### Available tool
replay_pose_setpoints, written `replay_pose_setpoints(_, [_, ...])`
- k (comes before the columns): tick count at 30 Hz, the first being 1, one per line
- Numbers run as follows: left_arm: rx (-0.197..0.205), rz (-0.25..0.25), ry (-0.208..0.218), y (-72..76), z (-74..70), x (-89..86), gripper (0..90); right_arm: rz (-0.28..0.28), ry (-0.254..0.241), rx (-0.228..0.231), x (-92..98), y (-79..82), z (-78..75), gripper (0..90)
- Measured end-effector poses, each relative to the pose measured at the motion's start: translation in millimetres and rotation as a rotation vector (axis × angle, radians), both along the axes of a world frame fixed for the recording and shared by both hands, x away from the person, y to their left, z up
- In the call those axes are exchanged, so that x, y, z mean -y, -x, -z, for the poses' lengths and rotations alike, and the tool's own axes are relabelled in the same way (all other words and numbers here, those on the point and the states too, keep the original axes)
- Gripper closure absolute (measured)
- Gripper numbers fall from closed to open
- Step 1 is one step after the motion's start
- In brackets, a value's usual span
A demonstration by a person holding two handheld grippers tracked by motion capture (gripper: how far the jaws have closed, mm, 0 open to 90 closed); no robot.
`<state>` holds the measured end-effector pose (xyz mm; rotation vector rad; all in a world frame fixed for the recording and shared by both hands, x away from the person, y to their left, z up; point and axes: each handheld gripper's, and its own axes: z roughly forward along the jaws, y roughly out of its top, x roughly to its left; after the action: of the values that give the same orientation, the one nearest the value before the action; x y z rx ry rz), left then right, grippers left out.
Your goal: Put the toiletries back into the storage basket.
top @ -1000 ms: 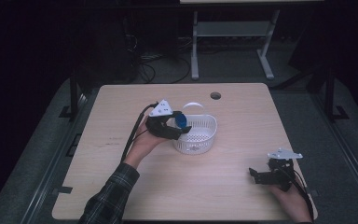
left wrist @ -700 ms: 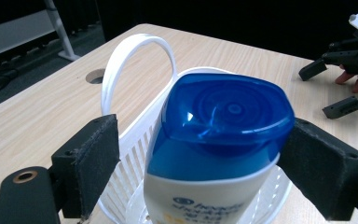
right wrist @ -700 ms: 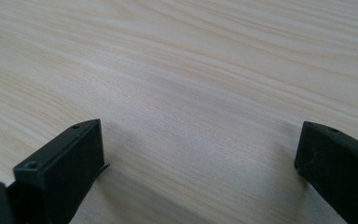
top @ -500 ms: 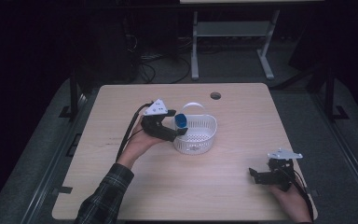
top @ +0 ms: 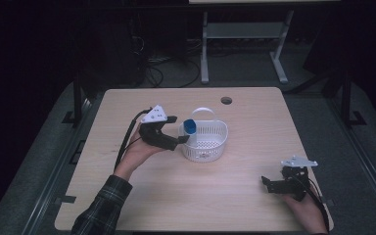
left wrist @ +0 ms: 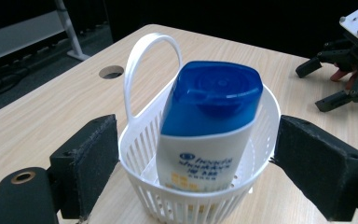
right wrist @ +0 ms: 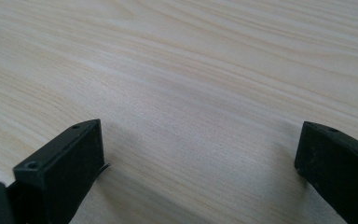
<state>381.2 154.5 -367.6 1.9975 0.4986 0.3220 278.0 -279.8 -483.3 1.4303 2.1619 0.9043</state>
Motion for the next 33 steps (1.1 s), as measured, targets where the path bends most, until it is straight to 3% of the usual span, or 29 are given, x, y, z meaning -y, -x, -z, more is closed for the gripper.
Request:
replay_pose_setpoints(16, [0.003, -0.038, -0.014, 23.7, 5.4, -30.5, 13.4, -0.001, -0.001, 0.0, 0.0, 0.0, 0.0, 0.8])
replay_pose_setpoints(33, [-0.003, -0.072, -0.039, 47.0, 21.2, -57.0, 13.7, 0.0, 0.0, 0.0, 0.0, 0.0, 0.0, 0.8])
